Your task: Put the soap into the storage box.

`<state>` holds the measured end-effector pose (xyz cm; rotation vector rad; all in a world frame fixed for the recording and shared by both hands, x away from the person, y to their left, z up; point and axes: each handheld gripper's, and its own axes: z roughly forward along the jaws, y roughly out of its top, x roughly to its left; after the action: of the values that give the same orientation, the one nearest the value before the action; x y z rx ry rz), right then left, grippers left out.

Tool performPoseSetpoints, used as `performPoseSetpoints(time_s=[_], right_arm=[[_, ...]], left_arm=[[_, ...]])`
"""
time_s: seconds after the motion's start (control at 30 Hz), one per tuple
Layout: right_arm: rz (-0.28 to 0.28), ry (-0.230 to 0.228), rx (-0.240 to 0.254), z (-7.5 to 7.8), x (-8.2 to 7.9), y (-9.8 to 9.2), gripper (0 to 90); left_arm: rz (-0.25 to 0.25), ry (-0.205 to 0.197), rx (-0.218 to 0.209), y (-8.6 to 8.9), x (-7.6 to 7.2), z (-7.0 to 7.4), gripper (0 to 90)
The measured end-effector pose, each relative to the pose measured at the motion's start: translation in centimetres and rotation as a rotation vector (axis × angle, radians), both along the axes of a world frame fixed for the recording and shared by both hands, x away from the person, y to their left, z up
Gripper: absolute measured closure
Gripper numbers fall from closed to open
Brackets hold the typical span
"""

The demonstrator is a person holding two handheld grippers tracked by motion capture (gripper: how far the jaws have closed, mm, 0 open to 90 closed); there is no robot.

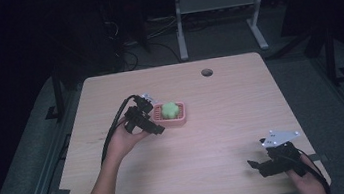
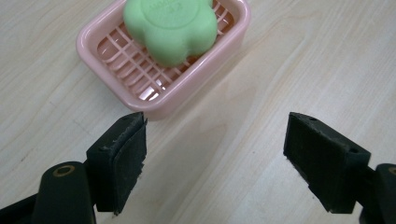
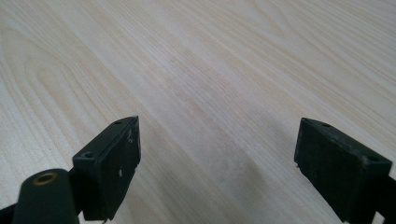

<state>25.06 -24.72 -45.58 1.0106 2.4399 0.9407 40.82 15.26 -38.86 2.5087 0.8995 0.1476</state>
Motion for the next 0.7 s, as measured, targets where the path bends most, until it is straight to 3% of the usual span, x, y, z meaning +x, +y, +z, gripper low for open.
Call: performPoseSetpoints(time_s=[0.7], right_arm=[[-0.015,0.004,-0.006,-0.2,0.0,0.2,14.0]], left_arm=[[-0.022,-0.020,-0.024,2.2,-3.1,0.0,21.1]])
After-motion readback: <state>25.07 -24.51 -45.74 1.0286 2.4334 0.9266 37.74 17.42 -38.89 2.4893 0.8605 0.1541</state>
